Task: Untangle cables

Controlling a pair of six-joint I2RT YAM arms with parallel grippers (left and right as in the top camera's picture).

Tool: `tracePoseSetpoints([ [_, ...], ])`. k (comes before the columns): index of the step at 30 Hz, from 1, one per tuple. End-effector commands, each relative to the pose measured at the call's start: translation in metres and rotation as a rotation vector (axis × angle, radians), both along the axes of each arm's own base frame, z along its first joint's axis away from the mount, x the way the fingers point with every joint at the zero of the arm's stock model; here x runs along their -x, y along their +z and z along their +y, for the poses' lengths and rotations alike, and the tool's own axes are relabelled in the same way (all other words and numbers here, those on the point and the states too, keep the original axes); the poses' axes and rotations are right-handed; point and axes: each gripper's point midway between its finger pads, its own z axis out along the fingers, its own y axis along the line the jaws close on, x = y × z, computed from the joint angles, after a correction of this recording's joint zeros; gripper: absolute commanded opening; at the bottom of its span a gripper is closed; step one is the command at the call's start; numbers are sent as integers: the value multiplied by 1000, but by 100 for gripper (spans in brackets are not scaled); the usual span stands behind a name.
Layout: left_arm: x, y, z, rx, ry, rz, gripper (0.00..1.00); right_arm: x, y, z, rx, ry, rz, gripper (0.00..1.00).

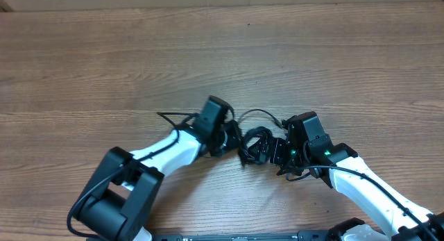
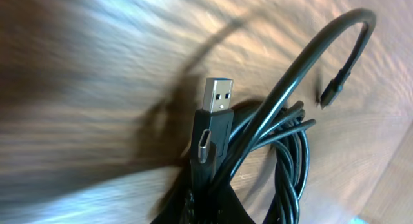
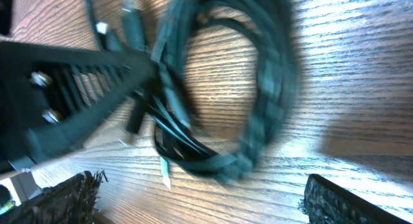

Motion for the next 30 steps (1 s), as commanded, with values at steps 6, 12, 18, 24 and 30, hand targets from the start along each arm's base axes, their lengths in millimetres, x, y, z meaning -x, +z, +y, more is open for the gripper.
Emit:
tracePoseSetpoints([
  [6, -21, 17, 36, -33, 44, -70, 4, -5, 7, 3, -15, -1, -21, 100],
  [12, -18, 16, 38, -41, 43, -58, 4, -5, 7, 3, -15, -1, -22, 100],
  [18, -20, 16, 39, -55, 25, -77, 5, -5, 7, 3, -15, 0, -22, 100],
  [24, -21, 16, 49, -76, -8, -99, 4, -5, 7, 3, -15, -1, -22, 100],
  [30, -23, 27, 69, -100, -5, -118, 4, -5, 7, 3, -15, -1, -22, 100],
])
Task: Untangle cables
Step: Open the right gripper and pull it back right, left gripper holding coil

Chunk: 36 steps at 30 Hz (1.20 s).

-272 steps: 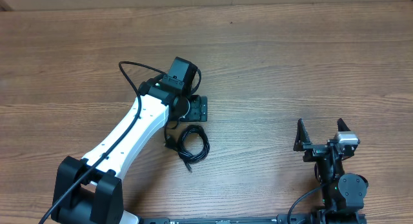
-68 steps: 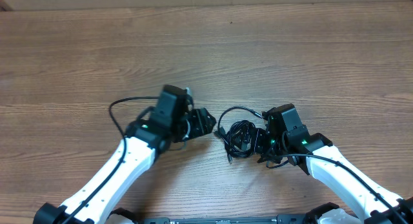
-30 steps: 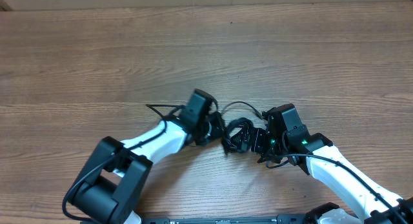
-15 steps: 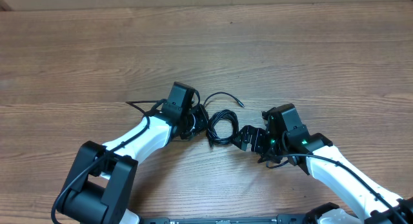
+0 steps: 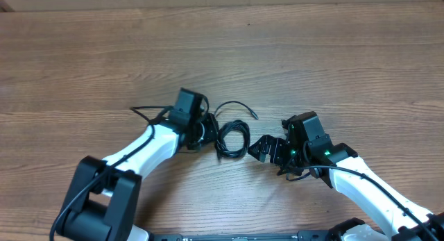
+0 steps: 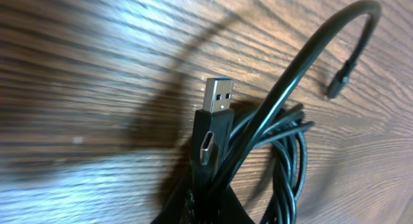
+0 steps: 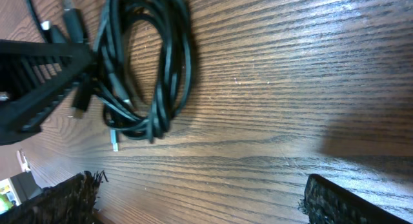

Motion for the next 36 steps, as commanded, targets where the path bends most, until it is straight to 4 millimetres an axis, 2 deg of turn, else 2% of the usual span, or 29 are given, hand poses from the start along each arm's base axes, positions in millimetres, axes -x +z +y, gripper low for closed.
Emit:
tracePoseSetpoints([
  [1, -8, 20, 13, -9, -14, -76, 4, -5, 7, 3, -15, -1, -22, 100],
  [5, -9, 33, 26, -12, 9, -95, 4, -5, 7, 3, -15, 0, -22, 100],
  [9, -10, 45, 28, -6, 11, -124, 4, -5, 7, 3, -16, -1, -21, 100],
  [15, -8, 44, 28, -7, 9, -118, 4, -5, 7, 3, -15, -1, -22, 100],
  [23, 4, 52, 9, 132, 8, -37, 4, -5, 7, 3, -15, 0, -22, 100],
  [28, 6, 48, 13, 114, 39, -10, 4, -5, 7, 3, -16, -1, -21, 100],
  [36, 10, 29, 42, -54, 127, 24, 4, -5, 7, 3, -16, -1, -21, 100],
])
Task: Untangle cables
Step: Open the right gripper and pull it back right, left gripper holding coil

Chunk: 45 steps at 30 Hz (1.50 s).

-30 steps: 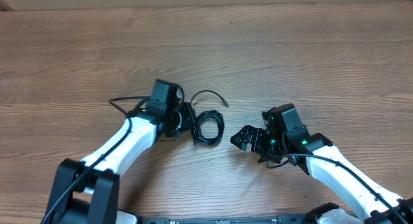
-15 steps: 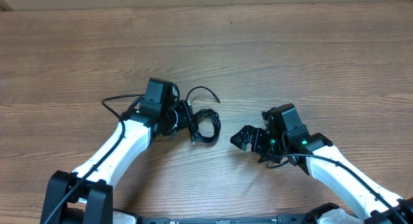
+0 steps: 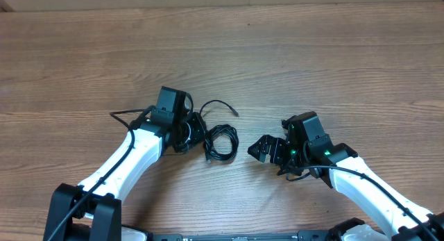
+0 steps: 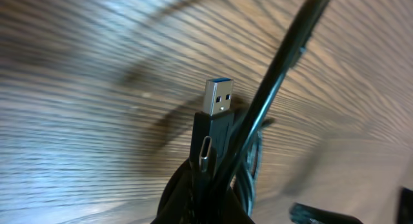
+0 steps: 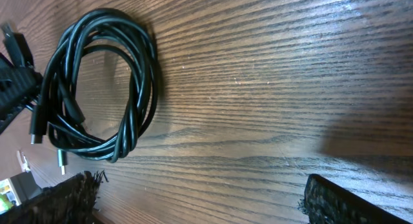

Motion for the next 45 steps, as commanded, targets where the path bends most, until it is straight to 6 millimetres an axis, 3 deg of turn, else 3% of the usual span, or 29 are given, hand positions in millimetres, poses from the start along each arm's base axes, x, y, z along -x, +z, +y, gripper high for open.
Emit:
tracePoseSetpoints([
  [1, -3, -1, 14, -74, 51, -16, 4, -5, 7, 3, -16, 0, -21, 100],
  [4, -2, -3, 19, -100, 61, -10, 4, -7, 8, 4, -20, -1, -30, 100],
  [13, -4, -3, 21, -91, 147, 17, 4, -36, 30, 17, -89, 2, -186, 100],
  [24, -5, -4, 24, -105, 156, 14, 4, -43, 41, 24, -197, -150, -96, 99],
  [28, -1, -6, 25, -109, 158, 33, 4, -41, 43, 27, -231, -176, -49, 84],
  [38, 19, -14, 33, -107, 341, 196, 4, -32, 47, 34, -290, -177, 23, 59],
  [45, 24, -15, 35, -107, 378, 230, 4, -29, 48, 36, -319, -200, 75, 51],
])
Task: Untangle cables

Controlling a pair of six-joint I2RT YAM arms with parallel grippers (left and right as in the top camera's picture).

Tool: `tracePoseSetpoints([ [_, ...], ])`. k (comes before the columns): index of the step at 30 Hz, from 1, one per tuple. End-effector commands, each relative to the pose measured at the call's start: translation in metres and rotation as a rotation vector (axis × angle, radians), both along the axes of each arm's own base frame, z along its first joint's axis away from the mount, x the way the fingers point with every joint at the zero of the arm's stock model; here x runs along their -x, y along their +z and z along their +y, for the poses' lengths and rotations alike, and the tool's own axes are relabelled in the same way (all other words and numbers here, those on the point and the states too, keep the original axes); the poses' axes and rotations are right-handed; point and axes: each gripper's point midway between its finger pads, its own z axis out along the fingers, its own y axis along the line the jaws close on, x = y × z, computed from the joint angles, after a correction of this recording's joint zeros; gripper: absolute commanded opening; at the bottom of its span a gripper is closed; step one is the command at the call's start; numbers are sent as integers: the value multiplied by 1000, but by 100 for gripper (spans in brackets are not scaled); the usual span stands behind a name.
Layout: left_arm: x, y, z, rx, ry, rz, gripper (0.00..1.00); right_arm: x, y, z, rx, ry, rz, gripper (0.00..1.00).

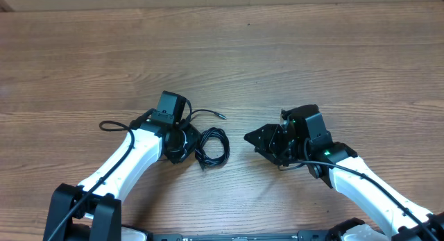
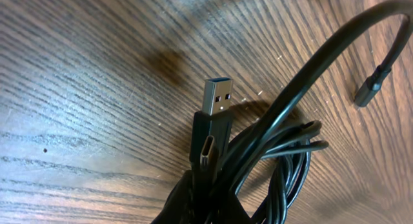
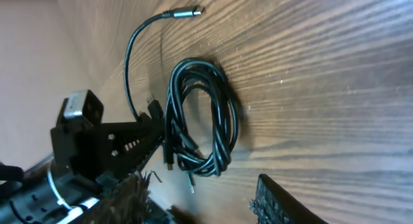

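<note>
A coiled bundle of black cables lies on the wooden table left of centre. My left gripper is shut on the bundle's left side. In the left wrist view the gripper pinches the strands; a USB-A plug and a USB-C plug stick up from it. One loose cable end arcs out to the upper right. My right gripper stands open to the right of the bundle, apart from it. The right wrist view shows the coil ahead of the open right gripper.
The wooden table stretches all round. A thin black arm cable loops out left of my left wrist. The table's far edge runs along the top.
The left gripper has turned and shifted the bundle slightly left and down. My right gripper, still open, has swung left to face the coil, which now sits farther off in its view.
At first both grippers met at the bundle near the table's middle, the left shut on it and the right open around it. Then the left held the bundle further left, away from the right gripper. Now it rests left of centre, the right gripper facing it.
</note>
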Motion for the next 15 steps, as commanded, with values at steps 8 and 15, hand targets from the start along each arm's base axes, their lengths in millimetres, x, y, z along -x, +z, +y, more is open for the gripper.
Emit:
tracePoseSetpoints([
  [8, -3, 5, 2, -31, -128, -70, 4, -20, 2, -36, 36, -35, -64, 33],
  [15, -17, 15, -16, 22, -337, -205, 4, -11, 2, -41, 22, 50, -86, 40],
])
